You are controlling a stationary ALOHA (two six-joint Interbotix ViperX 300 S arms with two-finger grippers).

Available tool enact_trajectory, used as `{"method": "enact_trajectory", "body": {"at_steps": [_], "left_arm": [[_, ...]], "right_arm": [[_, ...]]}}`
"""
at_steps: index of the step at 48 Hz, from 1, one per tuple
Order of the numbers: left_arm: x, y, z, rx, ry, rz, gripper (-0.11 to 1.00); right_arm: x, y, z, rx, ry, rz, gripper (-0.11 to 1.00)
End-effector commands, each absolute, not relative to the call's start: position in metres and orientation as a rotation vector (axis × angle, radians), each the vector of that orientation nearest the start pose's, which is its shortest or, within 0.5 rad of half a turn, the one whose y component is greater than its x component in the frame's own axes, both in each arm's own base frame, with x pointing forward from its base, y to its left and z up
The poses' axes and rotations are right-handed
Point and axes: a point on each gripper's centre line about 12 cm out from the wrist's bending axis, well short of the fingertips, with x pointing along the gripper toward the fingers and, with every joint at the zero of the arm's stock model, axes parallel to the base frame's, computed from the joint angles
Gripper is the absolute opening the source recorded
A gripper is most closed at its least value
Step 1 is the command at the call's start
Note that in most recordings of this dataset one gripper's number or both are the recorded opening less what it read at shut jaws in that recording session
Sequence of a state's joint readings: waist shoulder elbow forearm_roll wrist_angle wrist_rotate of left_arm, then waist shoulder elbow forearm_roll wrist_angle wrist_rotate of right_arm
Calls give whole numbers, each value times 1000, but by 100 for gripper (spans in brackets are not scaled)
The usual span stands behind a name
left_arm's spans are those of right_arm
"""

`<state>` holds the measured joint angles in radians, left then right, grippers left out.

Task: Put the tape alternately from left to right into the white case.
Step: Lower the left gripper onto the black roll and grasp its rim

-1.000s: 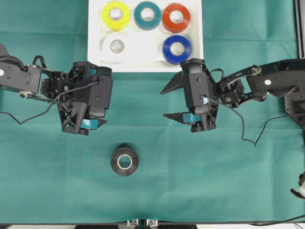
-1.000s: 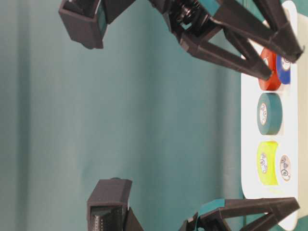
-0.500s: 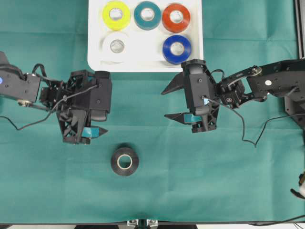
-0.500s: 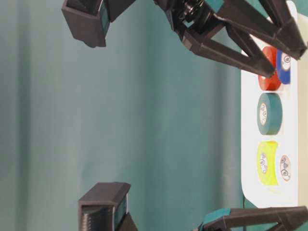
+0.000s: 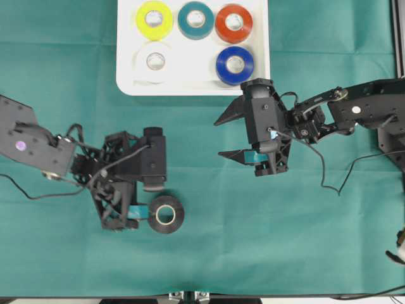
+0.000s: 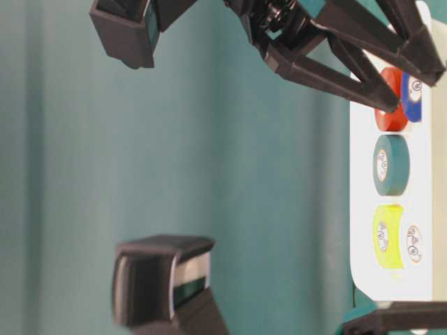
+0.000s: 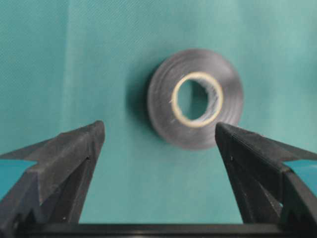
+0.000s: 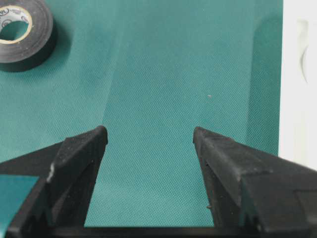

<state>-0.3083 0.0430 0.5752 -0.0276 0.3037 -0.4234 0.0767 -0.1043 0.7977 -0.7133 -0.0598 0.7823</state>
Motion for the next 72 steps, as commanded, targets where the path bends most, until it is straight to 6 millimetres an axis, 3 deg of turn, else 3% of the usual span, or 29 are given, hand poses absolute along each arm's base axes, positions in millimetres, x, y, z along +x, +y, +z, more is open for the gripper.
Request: {"method": "enact_trajectory", "body": {"at_steps": [1, 19, 47, 59, 65, 72], "left_arm": [[380, -126, 166, -320, 931, -81, 71], [388, -129, 144, -419, 995, -2, 71], [395, -132, 111, -397, 1093, 36, 71], [396, -132, 108, -387, 1120, 45, 70], [398, -133, 111, -389, 1112, 42, 59], [403, -134, 118, -389, 1105, 38, 21]], "right_arm": [[352, 33, 179, 57, 621, 95, 75], [351, 33, 177, 53, 625, 96, 75], [351, 33, 177, 51, 625, 97, 75], [351, 33, 177, 49, 625, 99, 75], [350, 33, 176, 51, 630, 98, 75], [350, 33, 176, 49, 630, 98, 75]]}}
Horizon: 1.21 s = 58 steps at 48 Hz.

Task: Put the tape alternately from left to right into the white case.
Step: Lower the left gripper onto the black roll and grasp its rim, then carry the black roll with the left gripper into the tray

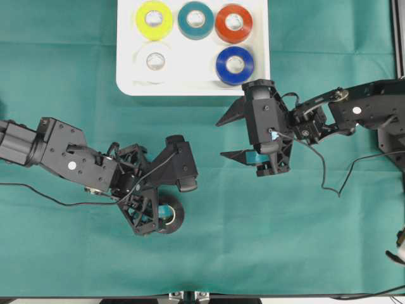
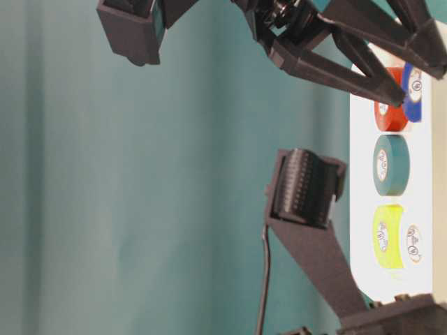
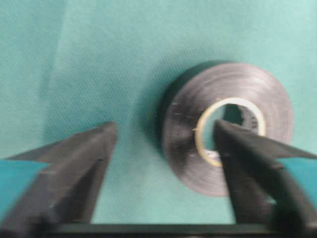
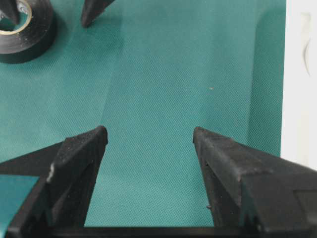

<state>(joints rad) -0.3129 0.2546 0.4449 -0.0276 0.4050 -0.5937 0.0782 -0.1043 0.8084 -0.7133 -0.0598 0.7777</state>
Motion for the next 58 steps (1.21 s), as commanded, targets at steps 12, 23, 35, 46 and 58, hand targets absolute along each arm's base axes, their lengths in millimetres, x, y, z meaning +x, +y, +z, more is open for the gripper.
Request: {"method": "enact_trajectory", "body": {"at_steps": [12, 23, 35, 46, 58], "left_arm": [[401, -134, 119, -378, 1138, 47, -5], [402, -134, 125, -378, 1126, 42, -5], [392, -131, 156, -378, 1080, 17, -5], [378, -125, 184, -379, 1054, 6, -5], [374, -123, 197, -349, 1041, -16, -5]], "right_arm": [[350, 34, 176, 50, 626, 101, 75], [350, 34, 176, 50, 626, 101, 75], [349, 35, 181, 50, 613, 105, 74], [348, 36, 185, 47, 604, 109, 74], [348, 37, 185, 48, 601, 112, 74]]}}
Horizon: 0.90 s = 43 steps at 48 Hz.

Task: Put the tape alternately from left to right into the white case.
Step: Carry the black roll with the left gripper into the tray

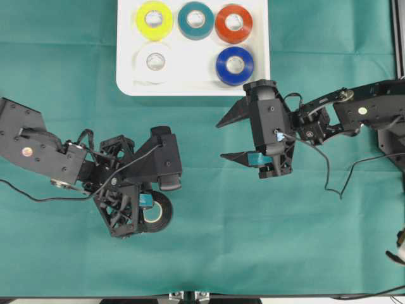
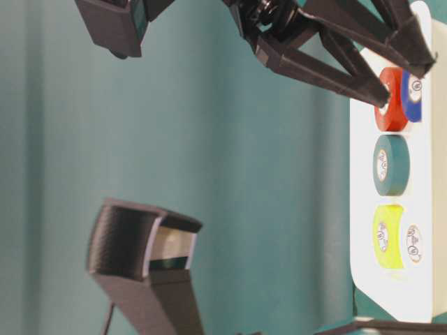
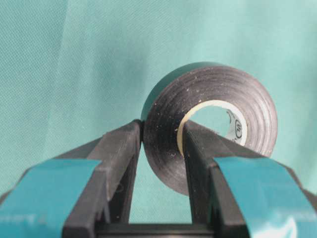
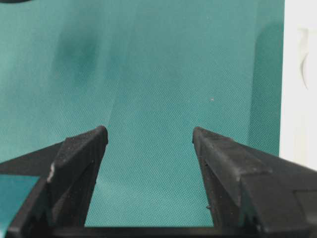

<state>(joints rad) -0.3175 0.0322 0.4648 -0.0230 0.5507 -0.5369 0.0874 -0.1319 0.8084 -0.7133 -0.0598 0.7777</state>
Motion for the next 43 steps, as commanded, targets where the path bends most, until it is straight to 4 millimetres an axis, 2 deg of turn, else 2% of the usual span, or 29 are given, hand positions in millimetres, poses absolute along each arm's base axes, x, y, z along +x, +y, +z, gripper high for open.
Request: {"method": "enact_trajectory", "body": {"at_steps": [1, 10, 15, 25, 35, 43], "left_arm": [[374, -123, 197, -347, 1041, -17, -5], [376, -113, 196, -353, 1038, 4, -5], [376, -95, 193, -347, 1039, 33, -5], [380, -53, 197, -266, 1014, 51, -5], [390, 5, 198, -182, 971, 96, -5], [398, 36, 203, -151, 904, 131, -5]], "right_arm": [[348, 37, 185, 48, 601, 112, 74], [348, 37, 185, 48, 601, 113, 74], [348, 37, 185, 46, 601, 114, 74], [348, 38, 185, 47, 599, 115, 74], [348, 38, 185, 47, 599, 115, 74], [348, 37, 185, 47, 601, 114, 74]]}}
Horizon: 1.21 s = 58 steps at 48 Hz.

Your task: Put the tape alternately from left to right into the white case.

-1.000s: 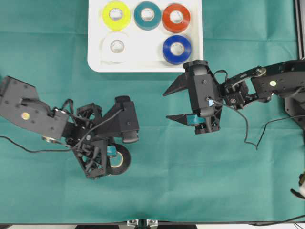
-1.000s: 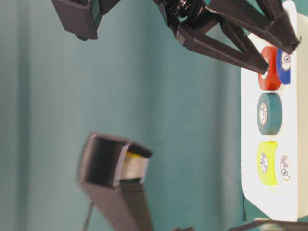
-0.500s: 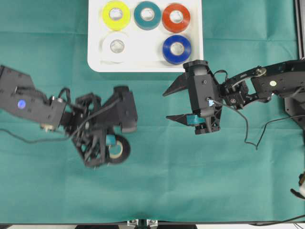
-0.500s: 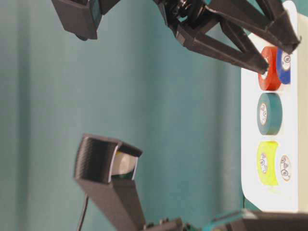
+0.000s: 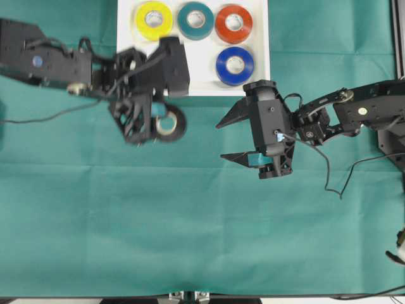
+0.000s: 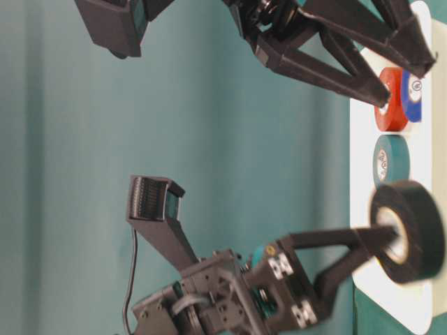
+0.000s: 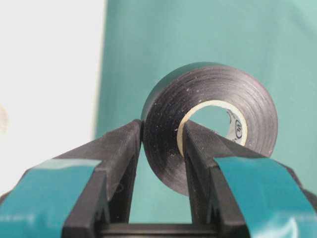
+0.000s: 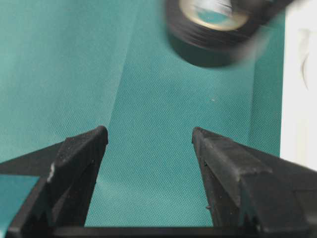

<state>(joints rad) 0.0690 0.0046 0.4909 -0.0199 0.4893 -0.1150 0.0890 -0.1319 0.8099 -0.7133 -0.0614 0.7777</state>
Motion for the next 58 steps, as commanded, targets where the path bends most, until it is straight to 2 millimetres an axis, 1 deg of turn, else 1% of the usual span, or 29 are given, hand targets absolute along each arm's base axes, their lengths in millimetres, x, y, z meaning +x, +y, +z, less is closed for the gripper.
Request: {"method": "enact_trajectory", "body": {"at_steps": [1, 5, 12, 24, 29, 40, 58], "left_arm": [[399, 40, 203, -150, 896, 137, -5], [404, 55, 202, -134, 866, 154, -5], [413, 73, 195, -121, 844, 180, -5], [429, 99, 188, -95, 837, 207, -5], [435, 106, 185, -90, 836, 215, -5], [444, 116, 181, -98, 823, 232, -5], [439, 115, 179, -103, 850, 231, -5]], "right_arm": [[347, 37, 184, 47, 602, 114, 74], [348, 37, 185, 44, 601, 115, 74], [347, 37, 184, 42, 602, 116, 74], [347, 37, 184, 44, 604, 115, 74], [347, 37, 184, 44, 604, 115, 74], [347, 37, 184, 45, 604, 115, 74], [347, 38, 184, 46, 604, 116, 74]]}}
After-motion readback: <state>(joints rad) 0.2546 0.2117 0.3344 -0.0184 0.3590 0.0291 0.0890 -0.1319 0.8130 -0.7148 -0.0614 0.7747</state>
